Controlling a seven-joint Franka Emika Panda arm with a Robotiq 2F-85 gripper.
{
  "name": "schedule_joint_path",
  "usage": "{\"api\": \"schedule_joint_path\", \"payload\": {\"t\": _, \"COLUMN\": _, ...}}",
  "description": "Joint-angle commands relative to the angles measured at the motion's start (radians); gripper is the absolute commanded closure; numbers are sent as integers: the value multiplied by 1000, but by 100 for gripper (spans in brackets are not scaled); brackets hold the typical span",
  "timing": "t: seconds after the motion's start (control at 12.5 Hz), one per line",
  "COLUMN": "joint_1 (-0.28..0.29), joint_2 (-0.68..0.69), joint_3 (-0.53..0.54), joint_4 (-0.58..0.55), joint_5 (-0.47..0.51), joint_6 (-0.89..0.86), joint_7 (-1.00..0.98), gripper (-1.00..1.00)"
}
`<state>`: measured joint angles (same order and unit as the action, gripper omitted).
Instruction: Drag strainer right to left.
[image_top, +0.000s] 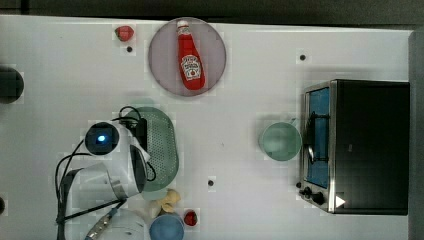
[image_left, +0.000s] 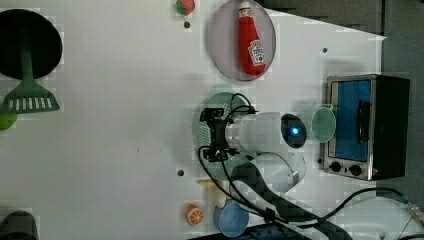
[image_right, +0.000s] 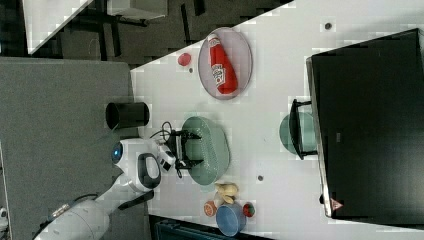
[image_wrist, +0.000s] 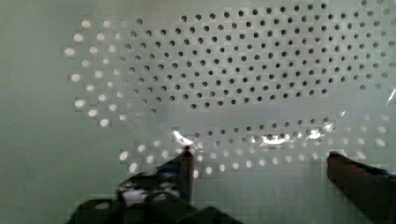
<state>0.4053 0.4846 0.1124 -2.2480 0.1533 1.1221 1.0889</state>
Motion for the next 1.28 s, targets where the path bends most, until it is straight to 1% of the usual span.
{"api": "schedule_joint_path", "payload": {"t": 0.08, "joint_1": 37, "joint_2": 30, "joint_3": -17, "joint_4": 96, "joint_5": 16, "joint_6": -48, "joint_7": 63, "gripper": -100}}
{"api": "schedule_joint_path", "payload": {"t": 0.4, "joint_1": 84, "joint_2": 72, "joint_3": -18, "joint_4": 182, "joint_5": 51, "joint_6": -81, "joint_7": 68, "gripper": -100}}
{"api": "schedule_joint_path", "payload": {"t": 0.64, "joint_1": 117, "joint_2": 103, "joint_3": -18, "joint_4": 233, "joint_5": 78, "joint_6": -84, "joint_7": 117, "gripper": -100}}
{"api": "schedule_joint_path", "payload": {"t": 1.04, "joint_1": 171, "joint_2": 151, "joint_3": -17, "joint_4": 311, "joint_5": 78, "joint_6": -90, "joint_7": 197, "gripper": -100}}
{"api": "schedule_joint_path", "payload": {"t": 1.28, "joint_1": 198, "joint_2": 172, "joint_3": -17, "joint_4": 339, "joint_5": 79, "joint_6": -90, "joint_7": 199, "gripper": -100}}
